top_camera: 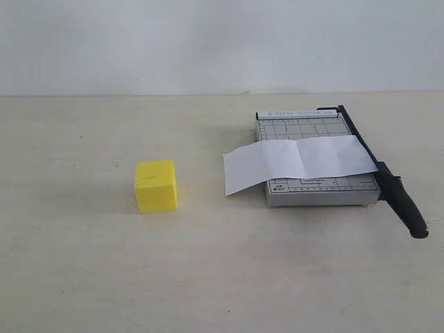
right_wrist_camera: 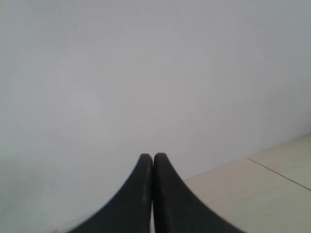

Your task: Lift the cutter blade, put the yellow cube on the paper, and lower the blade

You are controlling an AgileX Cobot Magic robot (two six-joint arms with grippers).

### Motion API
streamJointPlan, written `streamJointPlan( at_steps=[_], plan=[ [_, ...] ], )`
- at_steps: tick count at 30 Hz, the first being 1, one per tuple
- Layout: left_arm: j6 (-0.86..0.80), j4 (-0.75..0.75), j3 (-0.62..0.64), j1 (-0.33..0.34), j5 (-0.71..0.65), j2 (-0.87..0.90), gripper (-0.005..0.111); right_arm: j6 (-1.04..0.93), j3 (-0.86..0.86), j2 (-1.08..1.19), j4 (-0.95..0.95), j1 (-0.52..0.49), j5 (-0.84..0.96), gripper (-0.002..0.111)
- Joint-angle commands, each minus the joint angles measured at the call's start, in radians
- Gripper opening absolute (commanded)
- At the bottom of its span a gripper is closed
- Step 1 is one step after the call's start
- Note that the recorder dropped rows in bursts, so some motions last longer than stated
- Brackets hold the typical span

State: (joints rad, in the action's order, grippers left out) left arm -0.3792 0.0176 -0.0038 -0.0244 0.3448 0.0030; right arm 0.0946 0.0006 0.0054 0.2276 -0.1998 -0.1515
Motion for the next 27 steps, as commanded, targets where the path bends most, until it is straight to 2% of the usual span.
streamJointPlan(
  at_steps=[1, 3, 4, 5, 6, 7, 8, 11, 14, 18, 27],
  plan=[
    [0.123, 0.0, 0.004, 0.003, -0.043, -0.003, 0.01, 0.002, -0.001, -0.005, 0.001, 0.0, -0.01, 0.0],
    [0.206, 0.002, 0.004, 0.003, -0.106, -0.003, 0.025, 0.002, -0.001, -0.005, 0.001, 0.0, -0.01, 0.0],
    [0.235, 0.002, 0.004, 0.003, -0.108, -0.003, 0.038, 0.002, -0.001, -0.005, 0.001, 0.0, -0.01, 0.0],
    [0.256, 0.002, -0.005, 0.003, -0.114, -0.003, 0.057, 0.002, -0.001, -0.005, 0.001, 0.0, -0.01, 0.0],
    [0.256, 0.002, -0.022, 0.003, -0.125, -0.003, 0.065, 0.002, -0.001, -0.005, 0.001, 0.0, -0.01, 0.0],
    [0.256, 0.002, -0.072, 0.003, -0.226, -0.003, 0.074, 0.002, -0.001, -0.005, 0.001, 0.0, -0.01, 0.0],
    [0.244, 0.008, -0.124, 0.003, -0.329, -0.003, 0.072, 0.002, -0.001, -0.005, 0.001, 0.0, -0.01, 0.0],
    [0.168, 0.01, -0.233, 0.001, -0.44, -0.003, 0.064, 0.002, -0.001, -0.005, 0.001, 0.0, -0.01, 0.0],
    [0.103, 0.007, -0.374, -0.046, -0.55, 0.048, 0.061, 0.002, -0.001, -0.005, 0.001, 0.0, -0.01, 0.0],
    [0.064, 0.004, -0.47, -0.095, -0.621, 0.139, 0.061, 0.002, -0.001, -0.005, 0.001, 0.0, -0.01, 0.0],
    [-0.007, -0.005, -0.652, -0.183, -0.67, 0.343, 0.061, 0.002, -0.001, -0.005, 0.001, 0.0, -0.083, 0.0]
  ],
)
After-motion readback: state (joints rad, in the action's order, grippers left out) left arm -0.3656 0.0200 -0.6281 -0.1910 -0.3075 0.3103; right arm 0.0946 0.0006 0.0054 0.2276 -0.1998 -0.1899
